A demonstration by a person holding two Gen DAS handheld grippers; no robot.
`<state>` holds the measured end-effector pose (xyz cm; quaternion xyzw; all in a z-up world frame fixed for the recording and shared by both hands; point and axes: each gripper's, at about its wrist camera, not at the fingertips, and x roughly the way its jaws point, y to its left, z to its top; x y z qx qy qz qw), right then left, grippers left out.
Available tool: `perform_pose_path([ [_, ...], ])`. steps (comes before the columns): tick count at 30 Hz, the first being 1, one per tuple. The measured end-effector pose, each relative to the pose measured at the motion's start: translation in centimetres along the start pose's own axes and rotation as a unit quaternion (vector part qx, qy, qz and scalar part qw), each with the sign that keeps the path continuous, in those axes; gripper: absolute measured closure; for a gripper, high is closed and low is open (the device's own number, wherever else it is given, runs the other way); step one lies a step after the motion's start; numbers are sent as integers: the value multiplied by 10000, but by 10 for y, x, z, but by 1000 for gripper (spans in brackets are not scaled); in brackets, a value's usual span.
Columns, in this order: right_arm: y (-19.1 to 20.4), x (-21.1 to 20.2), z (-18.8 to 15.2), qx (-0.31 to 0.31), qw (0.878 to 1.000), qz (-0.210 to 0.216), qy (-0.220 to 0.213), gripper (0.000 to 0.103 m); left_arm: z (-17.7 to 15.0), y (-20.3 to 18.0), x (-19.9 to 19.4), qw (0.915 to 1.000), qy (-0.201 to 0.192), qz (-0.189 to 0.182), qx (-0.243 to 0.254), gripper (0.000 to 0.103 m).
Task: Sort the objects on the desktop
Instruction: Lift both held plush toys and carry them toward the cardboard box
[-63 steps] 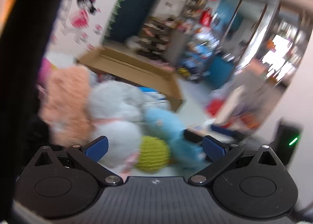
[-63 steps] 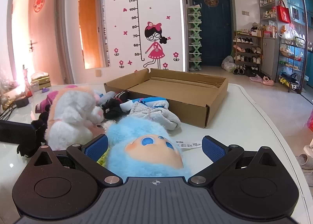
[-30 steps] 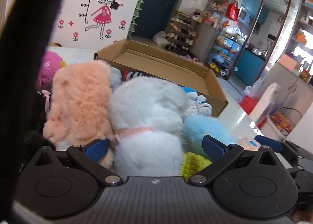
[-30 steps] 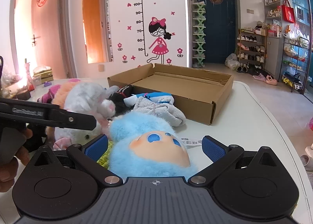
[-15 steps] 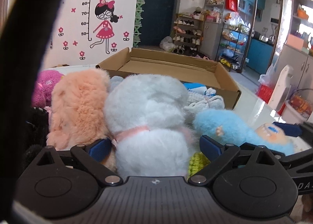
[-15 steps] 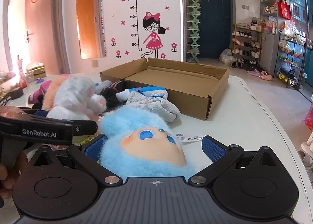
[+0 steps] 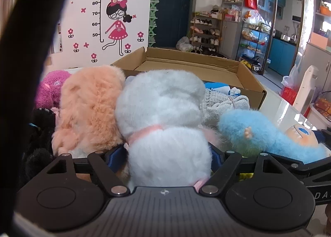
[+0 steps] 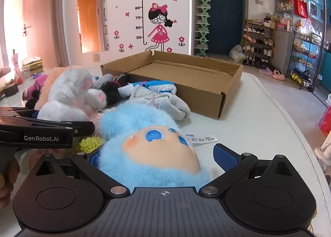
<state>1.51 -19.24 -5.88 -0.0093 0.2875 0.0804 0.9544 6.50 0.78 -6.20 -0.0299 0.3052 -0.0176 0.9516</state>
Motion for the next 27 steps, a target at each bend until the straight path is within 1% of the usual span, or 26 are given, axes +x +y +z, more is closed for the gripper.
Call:
perform_pose_path([
  [2, -1, 0, -1, 25, 10000, 11, 6, 4, 0, 0, 0, 10000, 21, -42, 22, 36],
  [3, -2, 0, 0, 54, 10000, 52, 16, 5, -1, 0, 1, 10000, 37, -59, 22, 38],
  [4, -3, 0, 0, 73, 9999, 100, 32, 8, -1, 0, 0, 10000, 45, -55, 32, 39],
  [5, -3, 0, 0, 81, 9999, 138, 38, 16, -1, -1, 0, 10000, 44, -50, 52, 40],
  [6, -4, 0, -1, 78, 9998, 185, 47, 21, -2, -2, -1, 10000, 38, -53, 67, 40],
  [14, -2, 4, -2, -3, 9999, 112, 75, 22, -4, -5, -5, 9997, -10, -45, 223, 44],
  [27, -4, 1, 2, 87, 9999, 86, -55, 24, -3, -12, -14, 9989, -224, 70, 394, 45],
])
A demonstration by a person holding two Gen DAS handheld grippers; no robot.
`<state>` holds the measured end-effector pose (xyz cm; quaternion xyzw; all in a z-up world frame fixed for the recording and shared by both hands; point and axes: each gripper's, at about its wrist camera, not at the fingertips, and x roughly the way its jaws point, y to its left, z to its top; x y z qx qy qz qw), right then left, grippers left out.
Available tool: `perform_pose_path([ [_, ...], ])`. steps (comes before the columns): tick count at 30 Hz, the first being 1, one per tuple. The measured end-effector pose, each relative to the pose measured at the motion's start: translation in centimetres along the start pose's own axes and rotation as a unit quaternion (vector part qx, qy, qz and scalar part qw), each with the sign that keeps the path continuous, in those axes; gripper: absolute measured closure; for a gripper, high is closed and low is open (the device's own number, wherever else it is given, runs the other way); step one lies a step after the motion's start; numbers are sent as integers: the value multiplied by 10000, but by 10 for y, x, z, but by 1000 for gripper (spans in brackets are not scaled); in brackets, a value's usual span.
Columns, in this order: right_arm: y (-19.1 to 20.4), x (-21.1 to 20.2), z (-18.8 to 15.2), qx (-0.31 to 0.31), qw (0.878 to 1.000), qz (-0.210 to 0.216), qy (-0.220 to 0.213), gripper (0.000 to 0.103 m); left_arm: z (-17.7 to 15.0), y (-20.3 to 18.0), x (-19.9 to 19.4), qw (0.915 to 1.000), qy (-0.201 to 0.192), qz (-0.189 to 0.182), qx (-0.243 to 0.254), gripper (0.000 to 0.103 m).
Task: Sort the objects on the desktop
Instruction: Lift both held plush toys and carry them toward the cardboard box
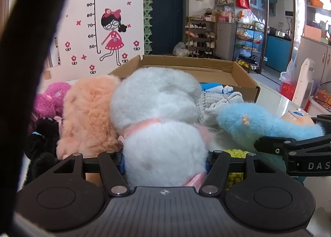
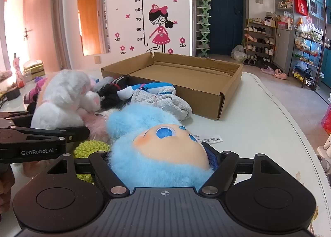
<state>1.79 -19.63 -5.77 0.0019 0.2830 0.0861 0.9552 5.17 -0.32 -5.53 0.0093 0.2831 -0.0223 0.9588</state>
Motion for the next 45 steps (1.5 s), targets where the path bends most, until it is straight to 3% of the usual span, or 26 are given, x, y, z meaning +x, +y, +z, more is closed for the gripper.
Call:
perform_pose_path([
  [32, 3, -32, -2, 73, 9992, 80, -398, 24, 11, -6, -35, 9991, -235, 212, 285, 45],
  [39, -36, -41, -4, 1217, 9902, 480, -487, 24, 6, 3, -45, 9990, -294, 263, 200, 45],
  [43, -66, -42, -10, 1989, 9772, 533, -517, 24, 8, 5, -50, 9989, -338, 255, 212, 45],
  [45, -70, -45, -12, 2089, 9753, 421, -587, 24, 9, 9, -56, 9988, -381, 243, 206, 45],
])
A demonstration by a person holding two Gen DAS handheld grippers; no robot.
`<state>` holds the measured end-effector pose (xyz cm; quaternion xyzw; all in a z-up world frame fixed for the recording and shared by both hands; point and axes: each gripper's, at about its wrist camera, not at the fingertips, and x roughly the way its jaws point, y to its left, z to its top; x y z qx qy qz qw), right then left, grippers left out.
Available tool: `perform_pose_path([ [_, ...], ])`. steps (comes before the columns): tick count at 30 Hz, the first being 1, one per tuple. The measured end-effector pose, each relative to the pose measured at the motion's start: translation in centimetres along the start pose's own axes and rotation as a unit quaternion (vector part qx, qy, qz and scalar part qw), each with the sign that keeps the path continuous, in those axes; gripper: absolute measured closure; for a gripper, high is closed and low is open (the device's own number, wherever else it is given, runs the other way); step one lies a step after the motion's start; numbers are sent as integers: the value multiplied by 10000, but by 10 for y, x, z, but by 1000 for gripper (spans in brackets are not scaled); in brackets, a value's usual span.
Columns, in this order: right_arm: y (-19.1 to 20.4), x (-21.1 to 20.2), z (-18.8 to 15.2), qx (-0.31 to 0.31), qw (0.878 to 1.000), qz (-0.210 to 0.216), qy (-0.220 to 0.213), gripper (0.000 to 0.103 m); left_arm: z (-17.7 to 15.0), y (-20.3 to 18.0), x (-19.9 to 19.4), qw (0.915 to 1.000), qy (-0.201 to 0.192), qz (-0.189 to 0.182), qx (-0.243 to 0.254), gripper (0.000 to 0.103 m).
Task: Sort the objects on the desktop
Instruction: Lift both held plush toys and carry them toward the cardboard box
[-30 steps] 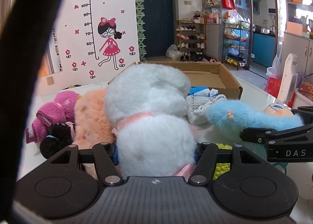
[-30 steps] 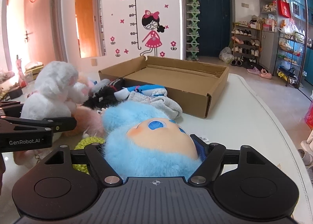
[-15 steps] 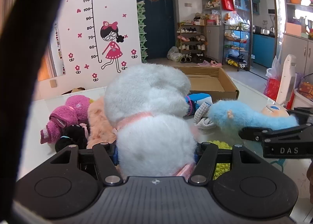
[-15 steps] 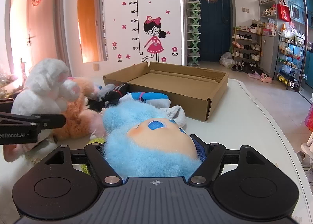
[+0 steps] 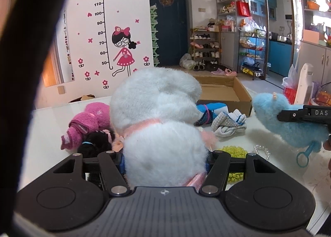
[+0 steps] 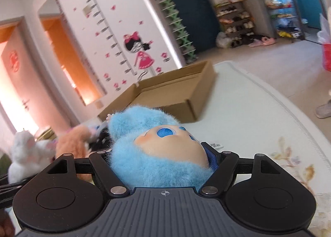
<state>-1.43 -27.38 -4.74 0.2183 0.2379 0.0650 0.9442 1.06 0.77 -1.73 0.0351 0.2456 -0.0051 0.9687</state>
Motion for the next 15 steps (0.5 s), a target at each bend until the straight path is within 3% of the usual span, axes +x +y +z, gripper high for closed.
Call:
perform_pose_path([
  [8, 2, -17, 0, -119, 9993, -145, -316, 24, 21, 23, -16, 9998, -104, 63, 155, 45],
  [15, 30, -18, 36, -493, 9978, -95, -431, 24, 62, 20, -11, 9989, -312, -57, 334, 45],
])
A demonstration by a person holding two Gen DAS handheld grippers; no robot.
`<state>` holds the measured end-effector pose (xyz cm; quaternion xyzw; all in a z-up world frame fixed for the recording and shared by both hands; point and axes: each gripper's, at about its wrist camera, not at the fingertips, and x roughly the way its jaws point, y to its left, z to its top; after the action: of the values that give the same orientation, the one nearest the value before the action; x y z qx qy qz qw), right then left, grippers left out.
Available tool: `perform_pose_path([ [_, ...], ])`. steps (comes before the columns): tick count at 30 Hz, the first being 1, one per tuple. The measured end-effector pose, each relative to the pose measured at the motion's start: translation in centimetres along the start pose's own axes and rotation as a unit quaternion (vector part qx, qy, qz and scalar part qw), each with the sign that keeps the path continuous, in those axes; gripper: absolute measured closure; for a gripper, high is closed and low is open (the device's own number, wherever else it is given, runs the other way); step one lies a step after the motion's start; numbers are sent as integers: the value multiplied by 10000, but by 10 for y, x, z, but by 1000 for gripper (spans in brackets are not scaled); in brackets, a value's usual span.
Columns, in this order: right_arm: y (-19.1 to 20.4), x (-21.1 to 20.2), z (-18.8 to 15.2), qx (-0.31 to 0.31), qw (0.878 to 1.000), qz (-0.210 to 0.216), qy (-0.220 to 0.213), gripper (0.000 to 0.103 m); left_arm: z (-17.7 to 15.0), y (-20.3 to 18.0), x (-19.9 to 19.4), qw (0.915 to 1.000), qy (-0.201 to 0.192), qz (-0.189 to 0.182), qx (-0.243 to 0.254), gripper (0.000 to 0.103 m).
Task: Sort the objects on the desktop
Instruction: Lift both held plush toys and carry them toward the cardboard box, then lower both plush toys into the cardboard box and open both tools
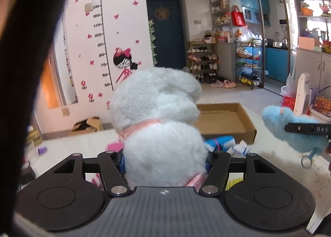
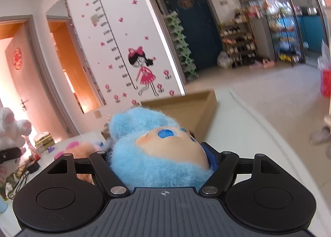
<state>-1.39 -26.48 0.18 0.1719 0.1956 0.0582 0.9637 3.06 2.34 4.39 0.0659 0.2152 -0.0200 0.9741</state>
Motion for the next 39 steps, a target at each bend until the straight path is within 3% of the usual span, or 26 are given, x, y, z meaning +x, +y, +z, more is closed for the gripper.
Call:
perform_pose_path([
  [11, 29, 11, 80, -514, 9980, -94, -343, 24, 43, -18, 49, 9996, 7, -274, 101, 45],
  [22, 48, 72, 141, -916, 9948, -212, -382, 24, 89, -30, 133, 9976, 189, -661, -58, 45],
  [29, 55, 139, 155, -1089, 9938, -210, -127, 24, 78, -31, 206, 9942, 519, -916, -237, 45],
  [39, 52, 251, 130, -925, 9943, -269, 462, 24, 35, -34, 315, 9872, 1142, -1019, -436, 45],
])
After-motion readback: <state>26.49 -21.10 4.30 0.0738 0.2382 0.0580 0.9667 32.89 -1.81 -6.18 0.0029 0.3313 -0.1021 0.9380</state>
